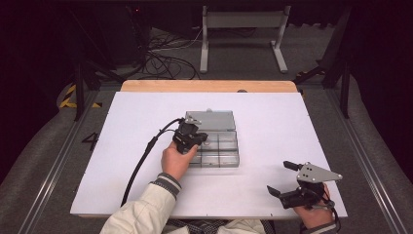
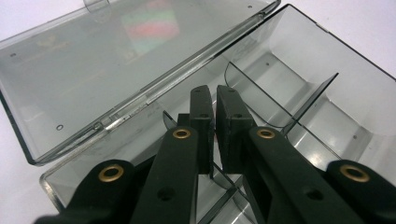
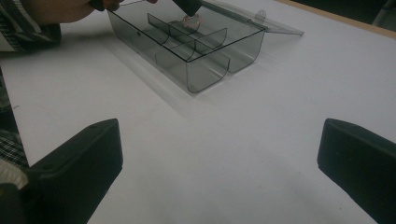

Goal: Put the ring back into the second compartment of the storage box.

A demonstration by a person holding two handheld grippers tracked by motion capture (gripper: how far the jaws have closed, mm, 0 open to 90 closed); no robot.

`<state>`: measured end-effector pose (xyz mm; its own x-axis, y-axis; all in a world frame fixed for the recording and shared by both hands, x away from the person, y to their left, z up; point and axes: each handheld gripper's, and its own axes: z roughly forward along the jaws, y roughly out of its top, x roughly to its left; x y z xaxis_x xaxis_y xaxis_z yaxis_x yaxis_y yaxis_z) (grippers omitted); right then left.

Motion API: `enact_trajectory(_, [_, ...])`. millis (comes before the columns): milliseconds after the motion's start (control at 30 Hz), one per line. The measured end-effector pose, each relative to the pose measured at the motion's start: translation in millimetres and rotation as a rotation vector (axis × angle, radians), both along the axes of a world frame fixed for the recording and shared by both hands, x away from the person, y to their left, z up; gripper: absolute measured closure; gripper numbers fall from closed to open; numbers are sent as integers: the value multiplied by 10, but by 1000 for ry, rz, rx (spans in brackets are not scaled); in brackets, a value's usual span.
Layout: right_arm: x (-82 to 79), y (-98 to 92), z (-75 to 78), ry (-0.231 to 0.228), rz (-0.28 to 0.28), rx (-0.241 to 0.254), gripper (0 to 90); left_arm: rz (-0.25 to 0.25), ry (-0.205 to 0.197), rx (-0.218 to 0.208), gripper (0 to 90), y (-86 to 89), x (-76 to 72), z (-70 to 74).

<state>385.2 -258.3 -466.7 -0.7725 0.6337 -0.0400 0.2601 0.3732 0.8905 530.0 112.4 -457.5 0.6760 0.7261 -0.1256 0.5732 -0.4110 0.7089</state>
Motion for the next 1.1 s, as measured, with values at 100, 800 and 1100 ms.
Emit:
enact_trajectory(100, [-1,1,0,1,2,1,8,-2,6,11,876,-7,4,-6])
enact_trajectory(800, [0,3,-1,0,3,1,8,-30,-107,-55,539,53,-176,248])
enact_trajectory(1100, [0,4,-2,3,1,0,8,-43,-136,-66,436,94,-265,354])
